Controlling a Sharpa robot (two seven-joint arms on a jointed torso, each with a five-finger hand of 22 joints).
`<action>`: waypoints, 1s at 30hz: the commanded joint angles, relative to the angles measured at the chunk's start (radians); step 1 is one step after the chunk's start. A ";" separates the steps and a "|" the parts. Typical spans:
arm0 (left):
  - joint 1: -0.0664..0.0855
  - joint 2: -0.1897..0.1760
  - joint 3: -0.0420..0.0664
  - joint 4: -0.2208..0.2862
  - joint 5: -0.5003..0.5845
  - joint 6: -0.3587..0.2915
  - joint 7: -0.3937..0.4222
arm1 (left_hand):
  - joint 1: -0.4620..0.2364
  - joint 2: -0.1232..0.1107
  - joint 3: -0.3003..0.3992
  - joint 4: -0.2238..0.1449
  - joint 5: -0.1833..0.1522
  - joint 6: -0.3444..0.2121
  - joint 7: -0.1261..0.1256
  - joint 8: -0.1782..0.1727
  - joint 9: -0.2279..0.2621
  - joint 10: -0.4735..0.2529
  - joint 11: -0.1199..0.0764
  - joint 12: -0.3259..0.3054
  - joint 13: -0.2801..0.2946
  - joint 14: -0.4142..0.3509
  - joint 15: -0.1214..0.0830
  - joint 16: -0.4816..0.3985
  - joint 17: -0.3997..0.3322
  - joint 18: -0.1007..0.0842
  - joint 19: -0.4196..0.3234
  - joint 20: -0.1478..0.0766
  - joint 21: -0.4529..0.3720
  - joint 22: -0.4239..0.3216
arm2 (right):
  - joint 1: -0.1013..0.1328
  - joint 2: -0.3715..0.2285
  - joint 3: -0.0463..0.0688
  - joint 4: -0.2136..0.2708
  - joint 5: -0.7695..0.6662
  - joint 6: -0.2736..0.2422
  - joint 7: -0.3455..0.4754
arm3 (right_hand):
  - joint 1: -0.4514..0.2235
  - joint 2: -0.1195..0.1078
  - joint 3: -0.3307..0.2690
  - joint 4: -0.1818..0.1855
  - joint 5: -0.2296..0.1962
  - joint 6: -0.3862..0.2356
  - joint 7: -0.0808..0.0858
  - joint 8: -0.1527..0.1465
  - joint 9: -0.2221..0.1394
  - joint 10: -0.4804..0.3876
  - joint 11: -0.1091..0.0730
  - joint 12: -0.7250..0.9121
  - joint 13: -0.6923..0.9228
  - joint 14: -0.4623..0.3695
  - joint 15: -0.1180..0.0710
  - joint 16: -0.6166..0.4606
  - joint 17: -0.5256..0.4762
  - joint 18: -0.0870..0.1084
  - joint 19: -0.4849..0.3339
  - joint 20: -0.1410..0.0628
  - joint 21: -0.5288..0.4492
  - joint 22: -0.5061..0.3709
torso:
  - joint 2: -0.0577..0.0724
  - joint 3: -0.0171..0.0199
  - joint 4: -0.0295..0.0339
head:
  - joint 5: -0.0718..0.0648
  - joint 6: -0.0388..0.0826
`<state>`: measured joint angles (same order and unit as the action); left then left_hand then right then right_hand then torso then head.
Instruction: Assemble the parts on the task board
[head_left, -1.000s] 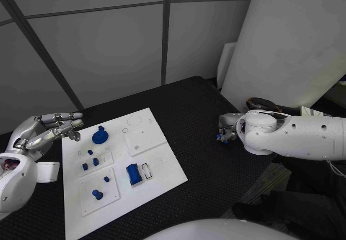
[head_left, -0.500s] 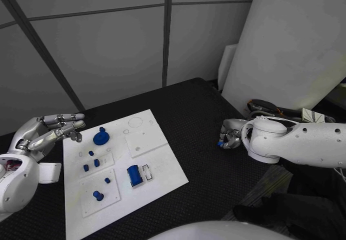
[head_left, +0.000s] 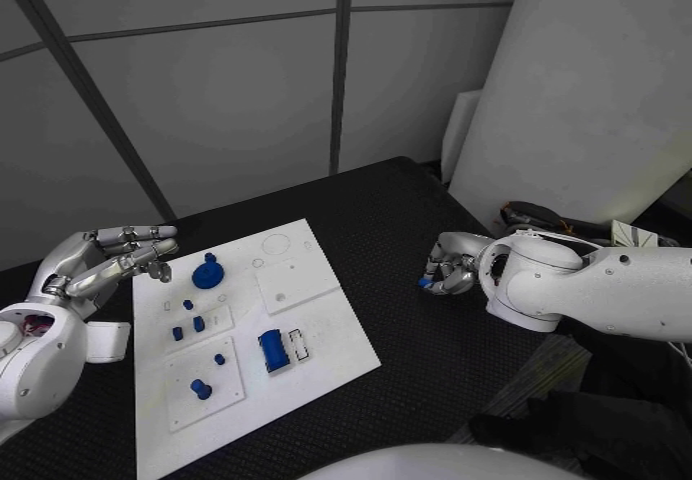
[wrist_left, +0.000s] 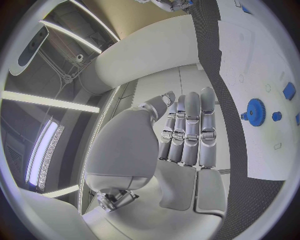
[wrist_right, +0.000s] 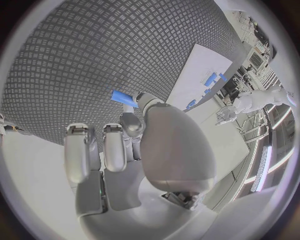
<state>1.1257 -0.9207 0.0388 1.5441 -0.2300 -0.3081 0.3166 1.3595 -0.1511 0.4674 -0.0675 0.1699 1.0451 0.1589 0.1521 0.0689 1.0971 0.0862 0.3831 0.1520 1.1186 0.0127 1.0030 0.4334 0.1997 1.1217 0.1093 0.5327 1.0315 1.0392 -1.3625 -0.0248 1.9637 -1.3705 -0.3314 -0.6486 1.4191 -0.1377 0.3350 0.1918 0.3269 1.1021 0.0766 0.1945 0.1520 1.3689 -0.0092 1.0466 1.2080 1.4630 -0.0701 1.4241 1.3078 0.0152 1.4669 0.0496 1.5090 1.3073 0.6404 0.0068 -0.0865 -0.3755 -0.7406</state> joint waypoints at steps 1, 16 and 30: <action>0.001 0.000 0.001 0.003 0.002 0.000 0.010 | 0.000 0.008 -0.004 0.000 0.003 -0.005 0.000 0.003 -0.001 -0.009 0.000 0.006 0.002 -0.004 -0.001 0.004 0.000 -0.018 -0.004 0.002 -0.005 -0.001 | 0.003 0.021 0.001 0.021 0.010 -0.074 0.058 | -0.013 0.000 0.008 -0.001 -0.009 0.007 -0.005 0.005 0.235 0.009 0.003 0.012 0.006 0.071 0.002 0.010 0.093 0.002 0.056 -0.003 0.008 0.216 | -0.001 0.0000 -0.0009 | 0.013 0.000; 0.002 -0.004 0.001 0.008 0.002 0.004 0.008 | 0.000 0.008 -0.004 0.000 0.003 -0.005 0.000 0.003 -0.001 -0.009 0.000 0.006 0.002 -0.004 -0.001 0.004 0.000 -0.018 -0.004 0.002 -0.005 -0.001 | 0.003 0.284 0.000 -0.059 0.081 -0.069 0.140 | -0.075 -0.017 -0.020 0.003 0.048 0.019 -0.010 0.010 0.240 0.025 0.000 0.042 0.030 0.075 0.000 0.023 0.110 -0.001 0.066 -0.005 0.019 0.226 | -0.002 -0.0008 0.0007 | 0.163 -0.008; 0.002 -0.008 0.001 0.013 0.002 0.008 0.005 | 0.000 0.008 -0.004 0.000 0.003 -0.005 0.000 0.003 -0.001 -0.009 0.000 0.006 0.002 -0.004 -0.001 0.004 0.000 -0.018 -0.004 0.002 -0.005 -0.001 | -0.001 0.454 -0.001 -0.125 0.108 -0.050 0.145 | -0.132 -0.003 -0.075 0.024 0.100 0.042 -0.023 0.027 0.250 0.040 -0.011 0.063 0.048 0.078 -0.009 0.033 0.123 -0.004 0.074 -0.012 0.028 0.234 | 0.002 0.0018 0.0000 | 0.263 -0.020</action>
<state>1.1260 -0.9287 0.0389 1.5543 -0.2298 -0.3076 0.3157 1.3595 -0.1511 0.4674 -0.0675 0.1699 1.0451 0.1588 0.1521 0.0689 1.0972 0.0862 0.3831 0.1527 1.1186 0.0127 1.0030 0.4335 0.1996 1.1217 0.1092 0.5327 1.0315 1.0373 -0.9135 -0.0256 1.8425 -1.2789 -0.3867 -0.5191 1.2953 -0.1408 0.2640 0.2148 0.4238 1.1237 0.0663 0.2198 0.4005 1.4028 -0.0216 1.1041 1.2551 1.4668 -0.0737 1.4522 1.3076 0.0151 1.4671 0.0423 1.5337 1.3073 0.6414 0.0067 -0.0872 -0.1228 -0.7580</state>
